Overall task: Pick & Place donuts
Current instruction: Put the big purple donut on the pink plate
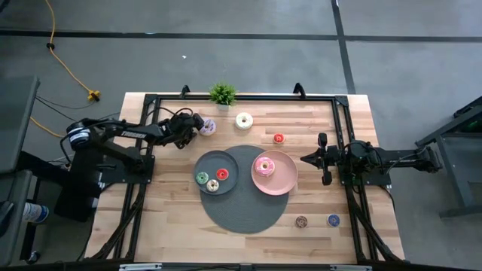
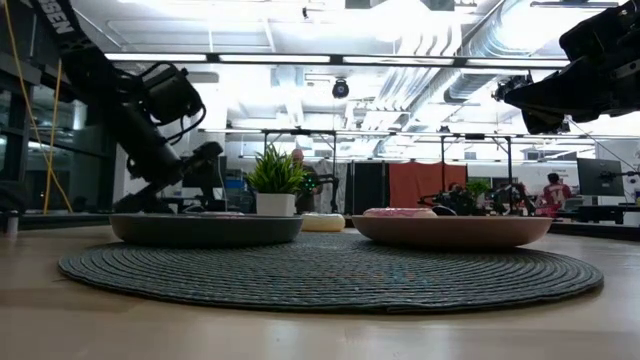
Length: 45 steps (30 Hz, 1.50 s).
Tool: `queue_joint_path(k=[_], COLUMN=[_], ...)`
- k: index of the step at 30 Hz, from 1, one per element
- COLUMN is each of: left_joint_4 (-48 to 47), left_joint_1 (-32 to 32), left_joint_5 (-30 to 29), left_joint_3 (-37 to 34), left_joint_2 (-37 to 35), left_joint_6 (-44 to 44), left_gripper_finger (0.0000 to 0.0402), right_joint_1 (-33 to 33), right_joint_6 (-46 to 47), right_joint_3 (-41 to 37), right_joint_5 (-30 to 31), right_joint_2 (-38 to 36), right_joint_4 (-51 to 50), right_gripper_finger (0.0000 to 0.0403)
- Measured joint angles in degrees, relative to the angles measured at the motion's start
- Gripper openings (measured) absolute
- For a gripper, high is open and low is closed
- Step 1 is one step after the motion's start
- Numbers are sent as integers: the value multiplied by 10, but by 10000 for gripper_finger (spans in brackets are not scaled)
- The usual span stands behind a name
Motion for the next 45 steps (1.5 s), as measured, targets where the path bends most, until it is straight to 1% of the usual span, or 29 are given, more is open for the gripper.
queue_joint_path(k=[6,18,25,32,35,41,45], left_joint_4=[34,40,87,86,83,78,77], left_joint_1=[0,0,0,0,0,0,0], left_joint_5=[2,-10,-10,-11,-10,-8,-8], left_joint_3=[2,1,1,1,1,1,0], left_joint_2=[27,29,63,66,66,67,67], left_joint_6=[-11,-12,-9,-9,-9,4,4], left_gripper_finger=[271,271,271,270,260,219,198], right_joint_1=[0,0,0,0,0,0,0], right_joint_6=[0,0,0,0,0,0,0], right_joint_3=[0,0,0,0,0,0,0], right_joint_5=[0,0,0,0,0,0,0], right_joint_2=[0,0,0,0,0,0,0], right_joint_4=[0,0,0,0,0,0,0], right_gripper_finger=[0,0,0,0,0,0,0])
